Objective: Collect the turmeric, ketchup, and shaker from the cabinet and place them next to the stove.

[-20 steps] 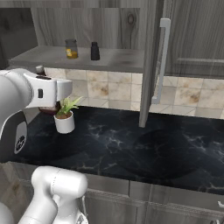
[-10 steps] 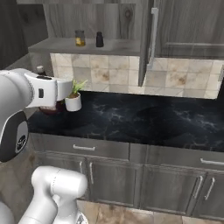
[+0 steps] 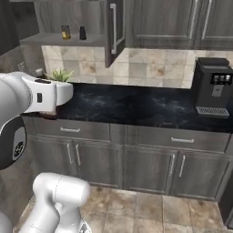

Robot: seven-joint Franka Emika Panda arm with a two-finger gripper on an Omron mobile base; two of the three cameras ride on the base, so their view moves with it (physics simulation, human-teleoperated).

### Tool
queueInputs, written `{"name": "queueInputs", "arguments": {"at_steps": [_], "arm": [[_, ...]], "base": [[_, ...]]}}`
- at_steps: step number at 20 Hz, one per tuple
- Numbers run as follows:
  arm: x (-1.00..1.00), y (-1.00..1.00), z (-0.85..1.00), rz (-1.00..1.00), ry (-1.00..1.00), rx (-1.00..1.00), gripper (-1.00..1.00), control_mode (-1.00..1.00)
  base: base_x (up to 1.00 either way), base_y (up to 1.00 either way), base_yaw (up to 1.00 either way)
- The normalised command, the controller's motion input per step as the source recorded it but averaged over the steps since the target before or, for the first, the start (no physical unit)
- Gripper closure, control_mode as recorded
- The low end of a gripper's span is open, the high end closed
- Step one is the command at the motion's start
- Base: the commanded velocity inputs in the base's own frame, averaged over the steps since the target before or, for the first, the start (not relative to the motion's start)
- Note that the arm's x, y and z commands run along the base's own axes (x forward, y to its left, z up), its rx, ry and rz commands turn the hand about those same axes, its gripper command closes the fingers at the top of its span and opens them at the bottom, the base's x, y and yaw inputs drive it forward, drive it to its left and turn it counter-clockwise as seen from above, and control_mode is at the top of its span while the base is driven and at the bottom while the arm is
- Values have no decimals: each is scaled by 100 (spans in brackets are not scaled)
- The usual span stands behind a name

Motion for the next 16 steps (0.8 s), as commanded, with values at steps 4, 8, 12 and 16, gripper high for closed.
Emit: {"name": "queueInputs", "arguments": {"at_steps": [4, 8, 12, 16], "arm": [[0, 0, 0, 0, 0, 0, 100, 100], [0, 0, 0, 0, 0, 0, 100, 100], [0, 0, 0, 0, 0, 0, 100, 100], [0, 0, 0, 0, 0, 0, 100, 100]], "base": [[-39, -100, 0], [-31, -100, 0], [-22, -100, 0], [-11, -100, -2]]}}
